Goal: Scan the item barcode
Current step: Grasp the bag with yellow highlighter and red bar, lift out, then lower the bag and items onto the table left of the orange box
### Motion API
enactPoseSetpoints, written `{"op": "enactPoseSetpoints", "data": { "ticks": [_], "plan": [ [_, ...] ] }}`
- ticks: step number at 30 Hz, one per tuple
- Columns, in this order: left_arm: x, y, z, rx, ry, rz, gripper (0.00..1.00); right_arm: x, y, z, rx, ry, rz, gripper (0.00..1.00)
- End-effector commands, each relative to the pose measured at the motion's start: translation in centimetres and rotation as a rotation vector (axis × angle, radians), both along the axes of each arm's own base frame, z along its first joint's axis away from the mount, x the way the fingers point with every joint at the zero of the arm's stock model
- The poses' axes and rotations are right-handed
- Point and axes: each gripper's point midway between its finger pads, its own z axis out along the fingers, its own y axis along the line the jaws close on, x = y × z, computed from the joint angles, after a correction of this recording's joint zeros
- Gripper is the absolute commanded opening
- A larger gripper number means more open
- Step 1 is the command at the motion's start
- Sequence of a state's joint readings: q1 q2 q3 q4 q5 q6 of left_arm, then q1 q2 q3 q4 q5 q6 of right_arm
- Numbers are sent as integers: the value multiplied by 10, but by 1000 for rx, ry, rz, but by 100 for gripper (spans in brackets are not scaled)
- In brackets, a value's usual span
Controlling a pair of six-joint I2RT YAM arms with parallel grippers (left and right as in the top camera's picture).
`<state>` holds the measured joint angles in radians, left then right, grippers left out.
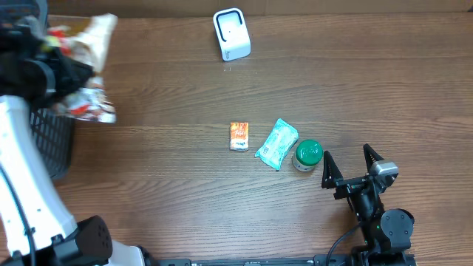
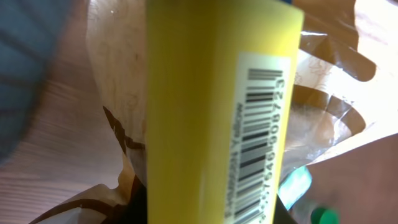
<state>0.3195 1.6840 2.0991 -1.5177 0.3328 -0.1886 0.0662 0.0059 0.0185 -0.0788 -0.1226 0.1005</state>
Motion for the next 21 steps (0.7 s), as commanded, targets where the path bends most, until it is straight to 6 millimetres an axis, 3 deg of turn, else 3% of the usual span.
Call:
{"op": "enactPoseSetpoints", "data": {
  "ticks": [1,2,3,4,12,17,21],
  "plan": [
    [-2,-30,-44,35,128,-68,4,1,-2,-3,-8,2,-11,100],
    [-2,-38,-55,39,155,-88,4,1,-2,-4,-8,3,-11,100],
    [-3,-54,-84,57,215,-121,4,1,-2,-3,-8,2,-11,100],
    [-4,-63,-99,66,243,-128,4,1,-2,-4,-8,3,-11,100],
    [-14,-110,-204,148,340,-113,4,1,-2,-4,-8,3,-11,100],
    [-21,-126,-247,206,325,-97,4,1,-2,-4,-8,3,-11,100],
    [-25,-130,-270,218,304,-52,5,1,-2,-4,-8,3,-11,100]
  ]
}}
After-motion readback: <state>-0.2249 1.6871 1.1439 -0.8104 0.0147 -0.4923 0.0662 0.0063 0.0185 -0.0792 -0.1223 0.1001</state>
